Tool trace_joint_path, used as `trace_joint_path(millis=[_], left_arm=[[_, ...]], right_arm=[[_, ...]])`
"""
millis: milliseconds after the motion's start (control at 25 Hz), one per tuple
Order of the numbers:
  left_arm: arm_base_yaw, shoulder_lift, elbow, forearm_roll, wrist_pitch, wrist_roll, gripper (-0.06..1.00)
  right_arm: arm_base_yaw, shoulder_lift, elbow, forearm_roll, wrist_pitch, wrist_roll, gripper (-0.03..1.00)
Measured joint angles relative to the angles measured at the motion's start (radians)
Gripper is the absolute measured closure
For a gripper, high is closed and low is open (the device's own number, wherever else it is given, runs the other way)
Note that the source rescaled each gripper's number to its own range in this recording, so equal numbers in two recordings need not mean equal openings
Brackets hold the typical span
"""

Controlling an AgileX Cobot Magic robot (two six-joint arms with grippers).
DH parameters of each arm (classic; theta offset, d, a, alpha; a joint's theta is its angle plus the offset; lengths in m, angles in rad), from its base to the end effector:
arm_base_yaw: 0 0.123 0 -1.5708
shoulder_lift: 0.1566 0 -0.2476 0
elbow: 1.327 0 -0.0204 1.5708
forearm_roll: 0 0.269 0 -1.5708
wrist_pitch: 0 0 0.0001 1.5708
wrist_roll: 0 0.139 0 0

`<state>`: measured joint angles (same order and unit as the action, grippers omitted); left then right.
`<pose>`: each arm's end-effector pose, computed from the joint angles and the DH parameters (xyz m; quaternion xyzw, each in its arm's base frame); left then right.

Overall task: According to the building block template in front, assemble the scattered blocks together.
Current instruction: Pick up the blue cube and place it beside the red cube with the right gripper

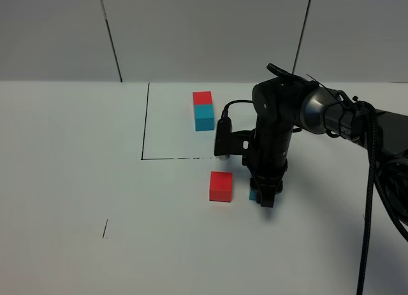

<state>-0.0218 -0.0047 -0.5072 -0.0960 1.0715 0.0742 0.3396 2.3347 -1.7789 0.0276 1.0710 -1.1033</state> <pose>0.0890 -0.0136 0.2661 0.0433 0.8509 -0.0342 0.5225 0.4237 0.1533 0.0307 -0.6555 0.7549 0.0055 0.0190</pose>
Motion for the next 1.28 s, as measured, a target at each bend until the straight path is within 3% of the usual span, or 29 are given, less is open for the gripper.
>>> trace_joint_path(millis=[1280], left_arm=[[0.000, 0.000, 0.000, 0.000, 0.000, 0.000, 0.32]], right_arm=[[0.031, 0.002, -0.003, 0.036, -0.032, 0.054, 0.97]])
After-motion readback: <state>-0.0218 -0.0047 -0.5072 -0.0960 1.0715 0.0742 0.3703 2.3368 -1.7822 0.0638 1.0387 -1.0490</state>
